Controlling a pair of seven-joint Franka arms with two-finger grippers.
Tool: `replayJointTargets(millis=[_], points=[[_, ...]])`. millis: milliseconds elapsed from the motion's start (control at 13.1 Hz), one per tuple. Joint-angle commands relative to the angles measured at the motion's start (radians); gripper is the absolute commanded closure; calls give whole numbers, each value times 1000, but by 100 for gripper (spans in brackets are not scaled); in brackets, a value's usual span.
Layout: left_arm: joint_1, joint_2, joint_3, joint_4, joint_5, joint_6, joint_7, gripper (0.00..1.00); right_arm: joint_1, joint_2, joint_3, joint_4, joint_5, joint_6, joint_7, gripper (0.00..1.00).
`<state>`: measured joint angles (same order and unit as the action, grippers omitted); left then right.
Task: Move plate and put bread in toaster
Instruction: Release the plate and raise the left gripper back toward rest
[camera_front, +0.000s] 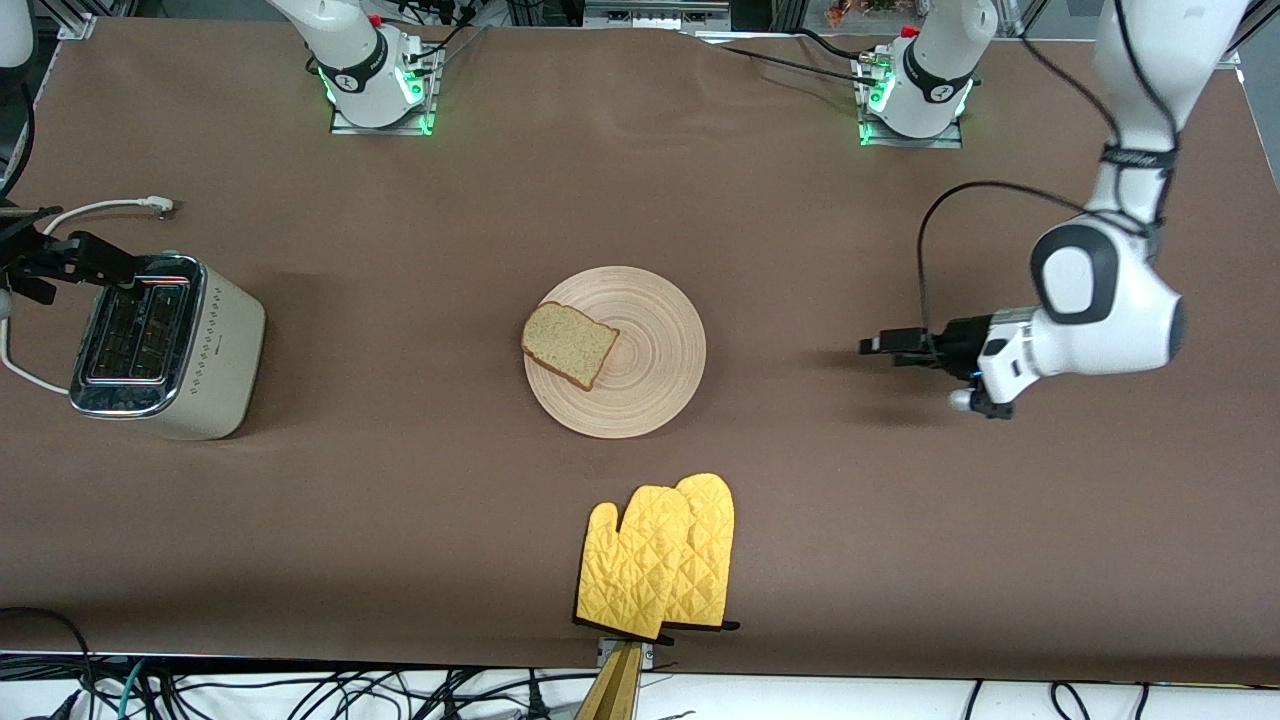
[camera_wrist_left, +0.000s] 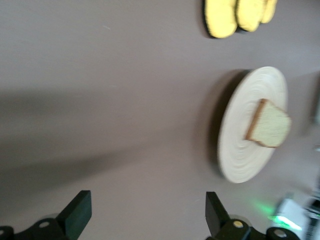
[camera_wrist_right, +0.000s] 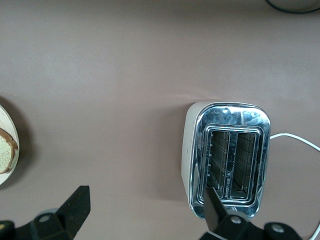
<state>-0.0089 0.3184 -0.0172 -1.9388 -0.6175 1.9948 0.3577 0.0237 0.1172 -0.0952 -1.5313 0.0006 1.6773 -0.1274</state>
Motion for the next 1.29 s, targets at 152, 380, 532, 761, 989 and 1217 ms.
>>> replayJointTargets(millis=[152,380,532,761,989,1217], points=[[18,-157,-15,-29,566,94,-86,0,-7,4,5,19,16,-16,5,0],[30,-202,-18,-20,576,11,-100,0,-4,12,6,17,16,-16,11,0],[50,-200,-13,52,578,-68,-124,0,-2,16,9,16,18,-16,11,0],[82,-269,-20,46,582,-80,-158,0,-1,22,11,16,15,-16,9,0],[54,-311,-13,101,605,-273,-392,0,1,36,11,2,15,-18,8,0],[24,-314,-26,260,645,-488,-535,0,-1,58,11,-6,15,-18,-3,0]])
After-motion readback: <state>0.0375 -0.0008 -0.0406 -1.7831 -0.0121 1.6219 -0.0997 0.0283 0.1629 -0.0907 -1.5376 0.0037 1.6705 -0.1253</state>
